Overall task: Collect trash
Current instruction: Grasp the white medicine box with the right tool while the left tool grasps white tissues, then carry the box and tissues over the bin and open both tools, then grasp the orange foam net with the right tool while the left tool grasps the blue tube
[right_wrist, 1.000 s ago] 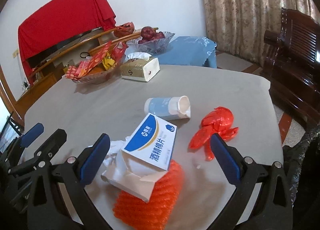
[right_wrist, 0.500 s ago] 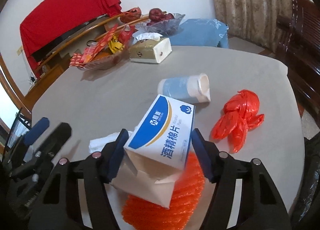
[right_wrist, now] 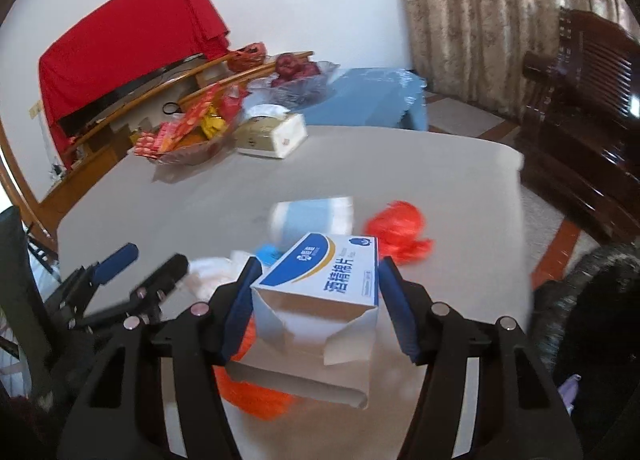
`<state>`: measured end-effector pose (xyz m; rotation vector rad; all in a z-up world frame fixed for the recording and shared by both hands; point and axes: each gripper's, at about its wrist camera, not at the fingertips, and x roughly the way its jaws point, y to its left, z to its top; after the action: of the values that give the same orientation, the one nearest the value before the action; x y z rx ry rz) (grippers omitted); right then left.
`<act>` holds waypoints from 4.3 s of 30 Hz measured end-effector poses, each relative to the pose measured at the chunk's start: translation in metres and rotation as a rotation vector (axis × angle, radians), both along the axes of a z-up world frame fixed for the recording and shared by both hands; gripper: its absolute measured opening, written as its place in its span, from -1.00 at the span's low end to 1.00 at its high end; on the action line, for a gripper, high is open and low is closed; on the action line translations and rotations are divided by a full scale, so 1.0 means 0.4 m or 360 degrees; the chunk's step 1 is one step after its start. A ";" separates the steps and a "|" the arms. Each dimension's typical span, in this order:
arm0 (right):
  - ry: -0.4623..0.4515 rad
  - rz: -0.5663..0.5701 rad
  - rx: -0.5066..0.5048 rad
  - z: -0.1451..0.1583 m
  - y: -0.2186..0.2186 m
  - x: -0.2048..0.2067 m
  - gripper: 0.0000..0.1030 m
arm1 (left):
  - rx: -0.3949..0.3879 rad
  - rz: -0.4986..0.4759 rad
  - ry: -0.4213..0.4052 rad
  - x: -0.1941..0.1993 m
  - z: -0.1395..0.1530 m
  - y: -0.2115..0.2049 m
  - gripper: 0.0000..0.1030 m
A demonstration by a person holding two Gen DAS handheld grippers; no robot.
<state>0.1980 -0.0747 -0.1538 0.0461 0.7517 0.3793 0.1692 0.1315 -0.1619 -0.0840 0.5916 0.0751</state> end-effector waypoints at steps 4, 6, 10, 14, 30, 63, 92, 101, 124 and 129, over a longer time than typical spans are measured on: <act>0.0018 -0.0062 -0.0047 -0.020 -0.058 -0.014 0.13 | 0.0023 -0.0037 0.0043 0.019 -0.020 -0.019 0.52; 0.0040 -0.0081 -0.0049 -0.034 -0.075 -0.018 0.13 | 0.0036 -0.0060 0.0069 0.027 -0.030 -0.032 0.45; 0.0058 -0.0098 -0.0035 -0.046 -0.091 -0.022 0.13 | 0.0045 -0.0119 0.0141 0.048 -0.059 -0.056 0.14; 0.0053 -0.0089 -0.0038 -0.043 -0.090 -0.025 0.12 | 0.0034 -0.0170 0.0191 0.059 -0.077 -0.072 -0.46; -0.0179 -0.0106 0.0011 0.105 -0.134 -0.085 0.11 | 0.0036 -0.0177 -0.0057 -0.028 0.109 -0.102 -0.68; -0.0256 -0.0772 -0.0096 0.124 -0.692 -0.354 0.11 | -0.0032 -0.1018 -0.0127 -0.078 0.165 -0.776 -0.68; -0.0291 -0.0660 0.0047 0.149 -0.545 -0.325 0.89 | -0.0036 -0.0645 -0.0187 -0.115 0.226 -0.450 0.71; -0.0294 -0.0375 0.0076 0.147 -0.310 -0.244 0.89 | 0.0029 -0.0305 -0.0178 -0.122 0.211 -0.221 0.71; -0.0039 -0.0098 -0.0065 -0.092 0.059 -0.057 0.89 | 0.0093 0.0009 0.0017 -0.086 0.027 0.049 0.70; 0.0039 -0.0055 -0.0084 -0.128 0.102 -0.037 0.89 | 0.0082 0.0046 0.0033 -0.083 0.012 0.086 0.70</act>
<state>0.1832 -0.0339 -0.2048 0.0139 0.7837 0.3263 0.1361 0.1661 -0.1572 -0.0418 0.6086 0.1190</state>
